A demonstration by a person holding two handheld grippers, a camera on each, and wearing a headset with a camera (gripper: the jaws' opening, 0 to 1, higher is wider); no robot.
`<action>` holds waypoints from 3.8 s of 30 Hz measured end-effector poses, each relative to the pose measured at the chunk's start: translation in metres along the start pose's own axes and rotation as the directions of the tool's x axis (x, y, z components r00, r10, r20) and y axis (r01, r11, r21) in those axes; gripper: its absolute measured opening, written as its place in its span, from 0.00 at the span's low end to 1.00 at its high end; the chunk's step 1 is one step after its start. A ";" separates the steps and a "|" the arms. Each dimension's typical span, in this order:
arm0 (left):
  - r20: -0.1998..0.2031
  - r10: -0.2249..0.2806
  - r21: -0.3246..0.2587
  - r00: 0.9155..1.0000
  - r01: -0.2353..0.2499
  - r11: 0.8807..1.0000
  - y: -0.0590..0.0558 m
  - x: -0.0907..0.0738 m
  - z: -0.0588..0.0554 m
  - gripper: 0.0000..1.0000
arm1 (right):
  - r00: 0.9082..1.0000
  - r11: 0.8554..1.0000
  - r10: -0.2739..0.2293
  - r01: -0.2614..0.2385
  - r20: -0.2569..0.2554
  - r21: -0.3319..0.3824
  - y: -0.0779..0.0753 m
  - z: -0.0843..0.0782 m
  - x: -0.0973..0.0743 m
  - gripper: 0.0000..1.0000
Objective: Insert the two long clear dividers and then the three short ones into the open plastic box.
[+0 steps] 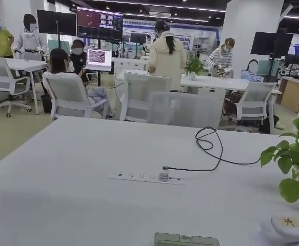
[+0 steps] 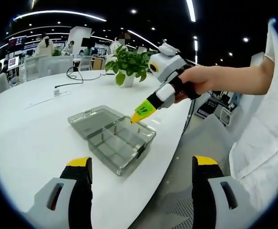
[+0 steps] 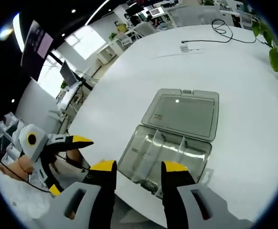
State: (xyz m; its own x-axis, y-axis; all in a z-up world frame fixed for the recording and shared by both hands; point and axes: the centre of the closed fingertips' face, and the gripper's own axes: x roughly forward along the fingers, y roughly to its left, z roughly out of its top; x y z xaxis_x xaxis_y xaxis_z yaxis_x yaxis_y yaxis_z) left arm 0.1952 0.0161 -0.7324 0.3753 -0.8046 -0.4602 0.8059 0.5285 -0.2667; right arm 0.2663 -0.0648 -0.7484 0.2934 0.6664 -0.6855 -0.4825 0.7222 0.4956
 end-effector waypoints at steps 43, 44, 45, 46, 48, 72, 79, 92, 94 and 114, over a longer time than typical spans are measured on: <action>-0.026 0.022 -0.015 0.999 -0.022 1.000 0.005 0.007 -0.006 1.00 | 0.883 0.497 -0.168 -0.307 -0.437 -0.812 -0.116 -0.092 -0.011 0.57; -0.024 0.022 -0.016 0.999 -0.023 1.000 0.006 0.007 -0.005 1.00 | 0.882 0.492 -0.170 -0.310 -0.439 -0.814 -0.116 -0.092 -0.010 0.56; -0.023 0.023 -0.020 0.999 -0.024 1.000 0.006 0.007 -0.005 1.00 | 0.881 0.488 -0.173 -0.312 -0.441 -0.815 -0.118 -0.092 -0.009 0.56; -0.023 0.024 -0.020 0.999 -0.024 1.000 0.006 0.007 -0.005 1.00 | 0.877 0.480 -0.183 -0.314 -0.444 -0.819 -0.120 -0.093 -0.007 0.55; -0.023 0.023 -0.019 0.999 -0.023 1.000 0.006 0.007 -0.006 1.00 | 0.873 0.469 -0.197 -0.316 -0.446 -0.825 -0.123 -0.092 -0.005 0.52; -0.012 0.032 -0.026 0.999 -0.032 0.999 0.009 0.006 -0.006 1.00 | 0.865 0.444 -0.236 -0.309 -0.443 -0.841 -0.129 -0.086 -0.002 0.33; -0.011 0.034 -0.024 0.999 -0.034 0.999 0.010 0.004 -0.006 1.00 | 0.865 0.455 -0.239 -0.301 -0.441 -0.838 -0.129 -0.085 -0.001 0.33; 0.000 0.029 -0.016 1.000 -0.029 0.999 0.007 0.003 -0.002 1.00 | 0.878 0.500 -0.272 -0.221 -0.394 -0.838 -0.130 -0.071 -0.015 0.33; -0.001 0.027 -0.018 1.000 -0.027 0.999 0.007 0.003 -0.002 1.00 | 0.881 0.505 -0.279 -0.204 -0.382 -0.839 -0.130 -0.069 -0.019 0.33; 0.122 -0.010 -0.233 0.992 0.038 0.972 -0.003 0.010 0.048 0.86 | 0.956 0.452 -0.236 -0.050 -0.173 -0.891 -0.063 -0.026 -0.069 0.33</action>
State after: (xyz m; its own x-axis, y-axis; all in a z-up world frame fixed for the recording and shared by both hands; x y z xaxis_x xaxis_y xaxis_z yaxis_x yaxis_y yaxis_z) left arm 0.2182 -0.0066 -0.6949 0.4206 -0.8367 -0.3506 0.6908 0.5459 -0.4741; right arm 0.2548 -0.1614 -0.7465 0.2514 0.4350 -0.8646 -0.9678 0.1278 -0.2171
